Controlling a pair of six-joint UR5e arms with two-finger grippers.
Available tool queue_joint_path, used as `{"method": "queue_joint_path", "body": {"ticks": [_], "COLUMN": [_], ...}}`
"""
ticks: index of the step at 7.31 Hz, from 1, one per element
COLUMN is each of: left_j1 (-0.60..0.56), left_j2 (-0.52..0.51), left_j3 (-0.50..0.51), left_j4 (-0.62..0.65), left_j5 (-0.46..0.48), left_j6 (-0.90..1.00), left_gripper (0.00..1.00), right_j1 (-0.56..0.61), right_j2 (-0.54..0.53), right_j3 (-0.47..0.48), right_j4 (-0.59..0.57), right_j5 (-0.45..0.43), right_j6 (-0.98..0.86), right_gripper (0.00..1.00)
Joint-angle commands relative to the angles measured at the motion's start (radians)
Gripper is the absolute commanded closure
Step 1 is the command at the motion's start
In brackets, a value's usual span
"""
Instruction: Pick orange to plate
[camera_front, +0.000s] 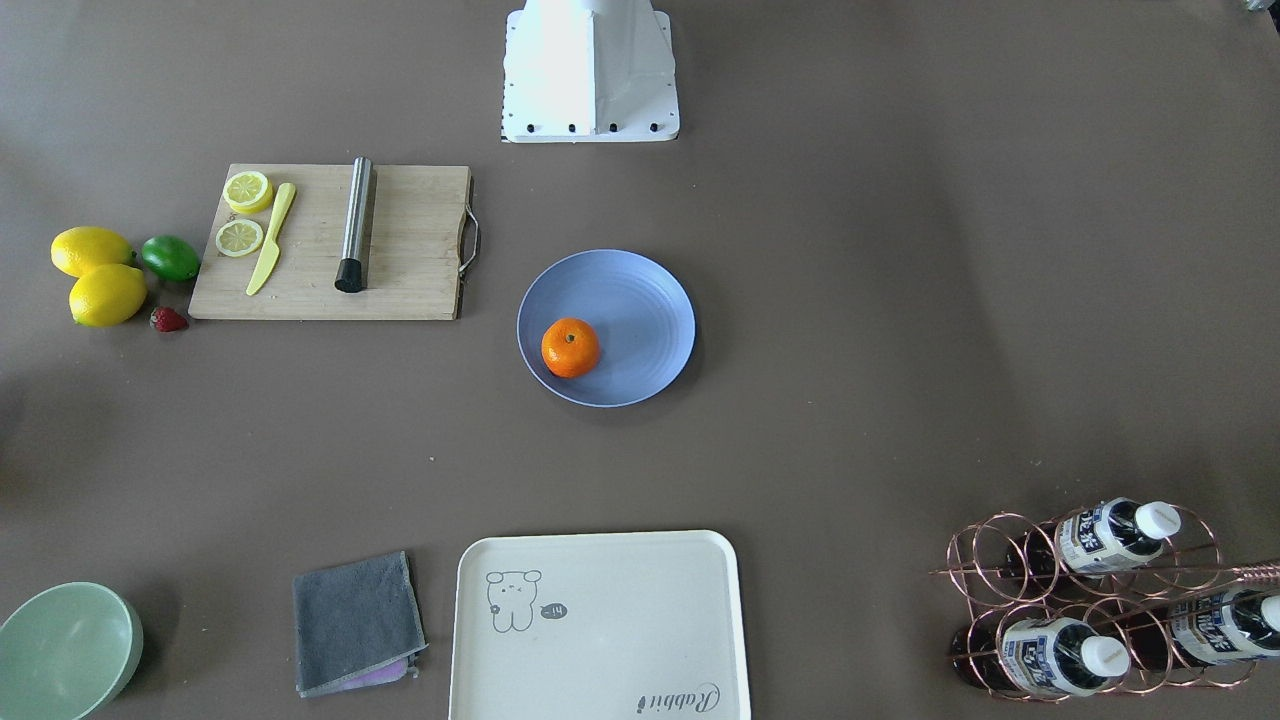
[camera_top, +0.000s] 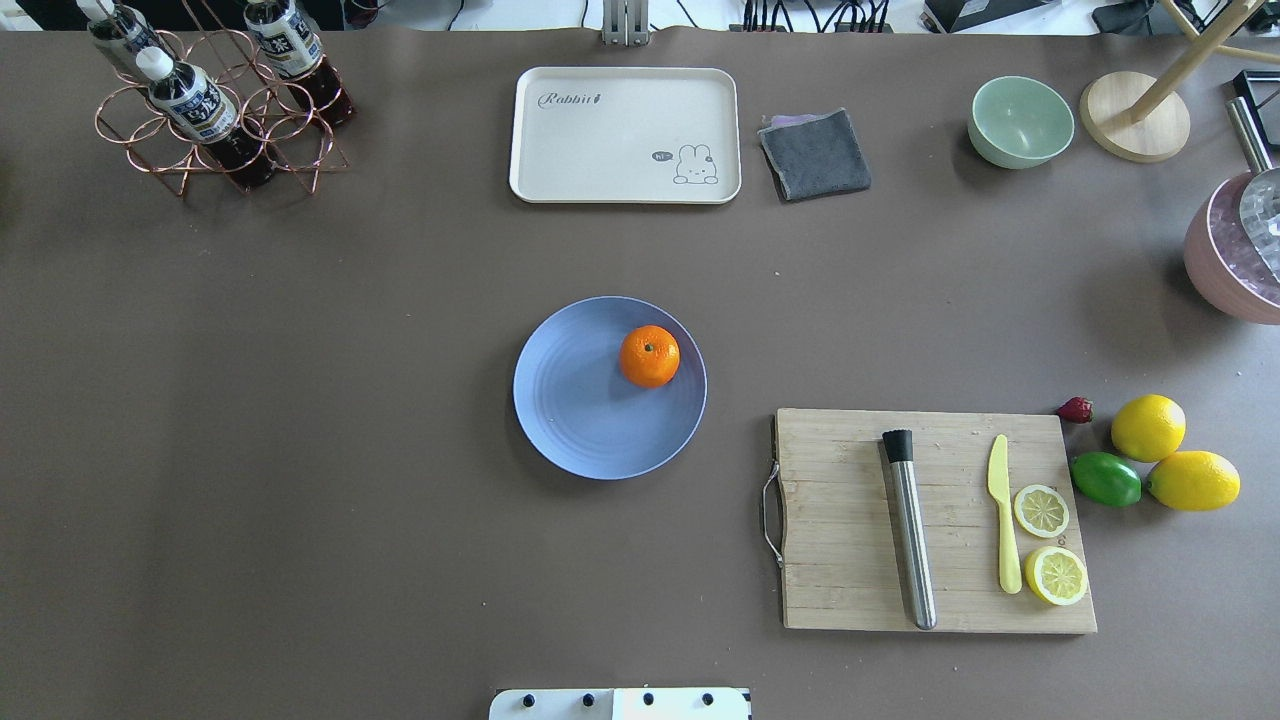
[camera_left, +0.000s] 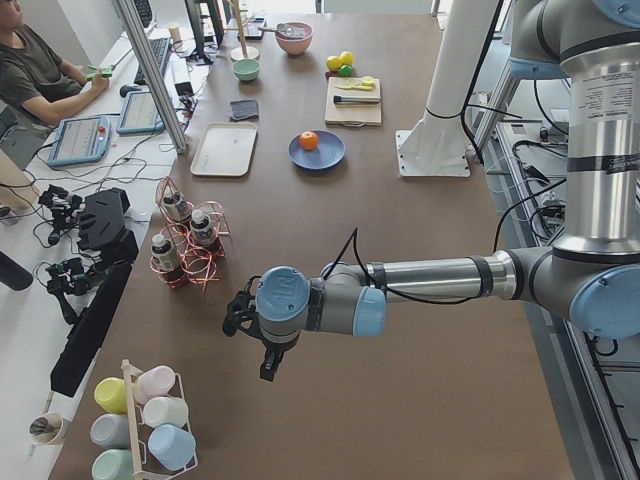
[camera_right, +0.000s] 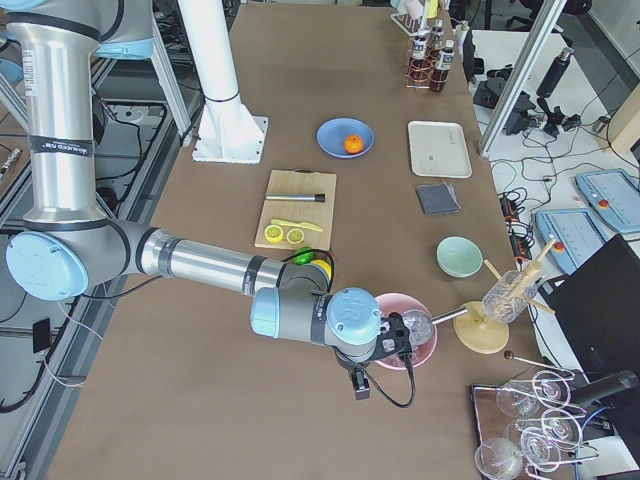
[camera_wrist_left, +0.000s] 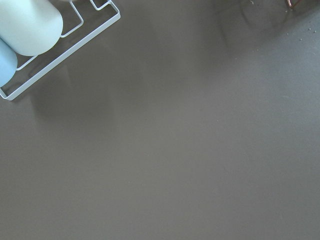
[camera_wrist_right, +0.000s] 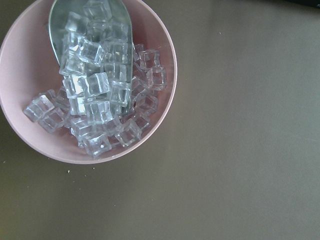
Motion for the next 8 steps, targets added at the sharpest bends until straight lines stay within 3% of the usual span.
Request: {"method": "queue_joint_path", "body": {"ticks": [1,8], "left_j1": [0.007,0.034], "left_j2": [0.002,0.008], "left_j3": [0.007,0.046], "left_j4": [-0.001,-0.080], "left_j5": [0.003,-0.006], "left_j6": [0.001,-0.002], "left_gripper": [0.02,0.02], "right_j1": [0.003,-0.080], "right_j2": [-0.004,0.014], "right_j3": [0.020,0.024], "right_j4": [0.001,-0.076], "right_j5": [-0.002,-0.008], "right_j6": [-0.002,-0.001], "right_gripper": [0.00,0.00]}}
